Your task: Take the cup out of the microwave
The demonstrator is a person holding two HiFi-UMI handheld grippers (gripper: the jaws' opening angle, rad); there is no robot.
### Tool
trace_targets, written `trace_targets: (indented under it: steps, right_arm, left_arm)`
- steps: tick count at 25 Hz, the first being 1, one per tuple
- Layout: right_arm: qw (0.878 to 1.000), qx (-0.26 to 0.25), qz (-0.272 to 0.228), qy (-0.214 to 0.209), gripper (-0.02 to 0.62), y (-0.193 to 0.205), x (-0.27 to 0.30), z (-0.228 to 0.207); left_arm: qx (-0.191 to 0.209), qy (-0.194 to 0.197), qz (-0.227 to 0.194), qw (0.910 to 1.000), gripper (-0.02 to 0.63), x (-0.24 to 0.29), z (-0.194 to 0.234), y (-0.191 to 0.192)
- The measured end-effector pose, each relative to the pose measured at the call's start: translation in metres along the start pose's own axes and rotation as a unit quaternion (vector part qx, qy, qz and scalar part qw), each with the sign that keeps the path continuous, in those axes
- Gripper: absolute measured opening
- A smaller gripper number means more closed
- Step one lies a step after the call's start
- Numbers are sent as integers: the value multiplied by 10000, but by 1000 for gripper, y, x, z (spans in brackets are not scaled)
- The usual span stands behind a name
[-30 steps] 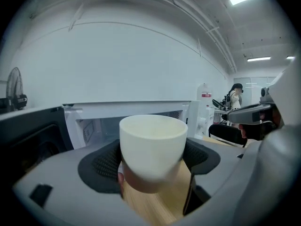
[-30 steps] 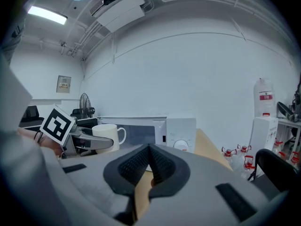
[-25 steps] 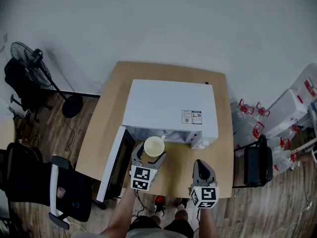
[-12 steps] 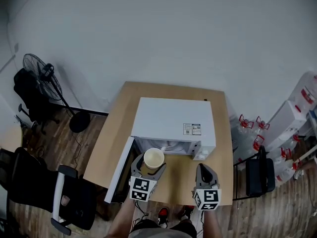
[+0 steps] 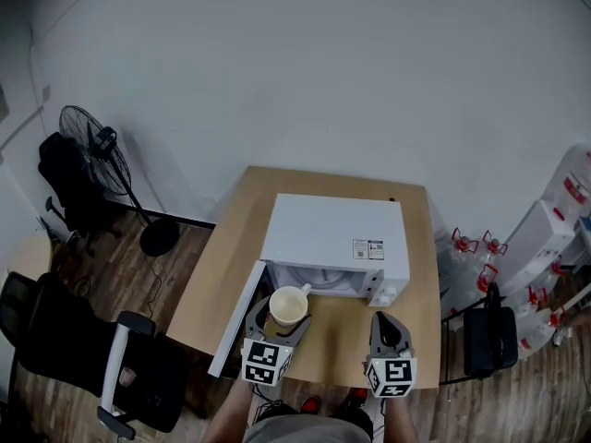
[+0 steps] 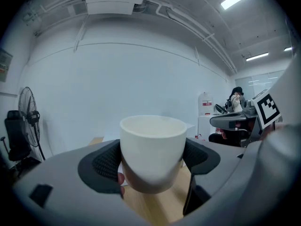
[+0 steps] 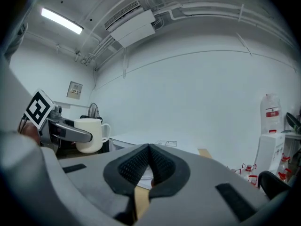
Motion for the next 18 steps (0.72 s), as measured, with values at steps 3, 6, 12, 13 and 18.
trace_targets:
  steps: [3,6,12,13,18]
  right_arm:
    - [10000,6,-20,-10,14,-1,-3,5]
    - [10000,-34,-43,-36,13,-3,-3,10]
    - [10000,6,-43,-66,14,0,-7,14]
    - [10000,16,-50,-62,13,0,-8,14]
    - [10000,28,-73,-58,14,0,-10,15]
  left_arm:
    - [1,-25,-14,10000,410,-11,2,0]
    - [44,-76,-44,10000,410,-23,5,1]
    - [27,-145,-58,9999,410,-40,6,6]
    - [25,-143,-58,9999,410,-42,5,6]
    - [12,-159,-32,9999,410,-43,5,8]
Point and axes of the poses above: the fingertips, and each gripper's own axes: x forward along the fingers, z to its left, y out of its underside, the point moved 4 cm from there along -x, backward along the fingers, and after that the axes turned 3 degrees about -y, right-handed, at the moved point
